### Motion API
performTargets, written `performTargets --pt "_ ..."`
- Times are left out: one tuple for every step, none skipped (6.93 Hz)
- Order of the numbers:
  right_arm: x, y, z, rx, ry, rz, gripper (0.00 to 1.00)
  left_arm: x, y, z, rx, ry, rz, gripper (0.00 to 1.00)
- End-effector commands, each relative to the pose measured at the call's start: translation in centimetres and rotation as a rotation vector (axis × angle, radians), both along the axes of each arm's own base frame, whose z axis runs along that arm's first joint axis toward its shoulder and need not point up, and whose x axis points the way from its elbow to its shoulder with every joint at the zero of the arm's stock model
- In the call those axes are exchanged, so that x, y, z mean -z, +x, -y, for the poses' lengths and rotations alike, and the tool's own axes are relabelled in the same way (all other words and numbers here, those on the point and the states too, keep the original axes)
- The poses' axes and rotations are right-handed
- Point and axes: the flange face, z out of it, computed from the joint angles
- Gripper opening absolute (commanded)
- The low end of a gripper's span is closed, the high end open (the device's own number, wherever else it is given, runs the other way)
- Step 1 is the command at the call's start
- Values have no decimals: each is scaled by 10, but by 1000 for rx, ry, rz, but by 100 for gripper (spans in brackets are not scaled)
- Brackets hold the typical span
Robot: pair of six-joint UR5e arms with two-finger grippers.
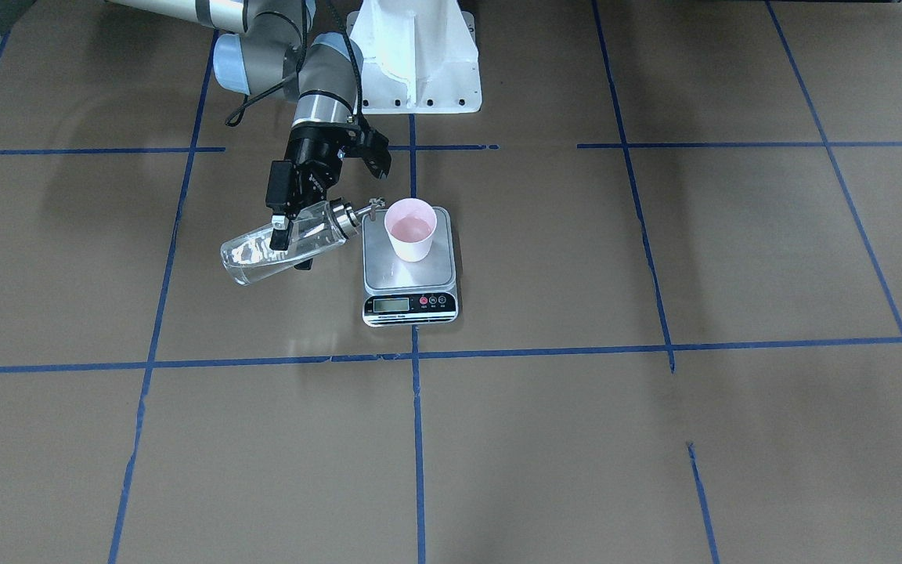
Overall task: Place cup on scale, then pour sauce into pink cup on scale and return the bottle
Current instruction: 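Tilt the bottle spout down over the pink cup with the right gripper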
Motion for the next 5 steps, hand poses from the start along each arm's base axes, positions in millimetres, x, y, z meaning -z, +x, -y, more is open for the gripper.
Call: performTargets --pt "-1 -2 -5 -24 50 -119 0 2 0 3 0 5 1 100" --pt "-5 -3 -6 -24 53 -164 0 2 1 3 -2 4 1 100" --pt "-7 -7 -9 -34 73 -212 0 2 0 4 -1 6 1 100" --pt "-7 -9 -13 -38 85 -229 0 3 1 5 -3 8 1 100" --pt "-8 -9 -13 -52 101 -280 0 3 1 5 -3 8 1 100"
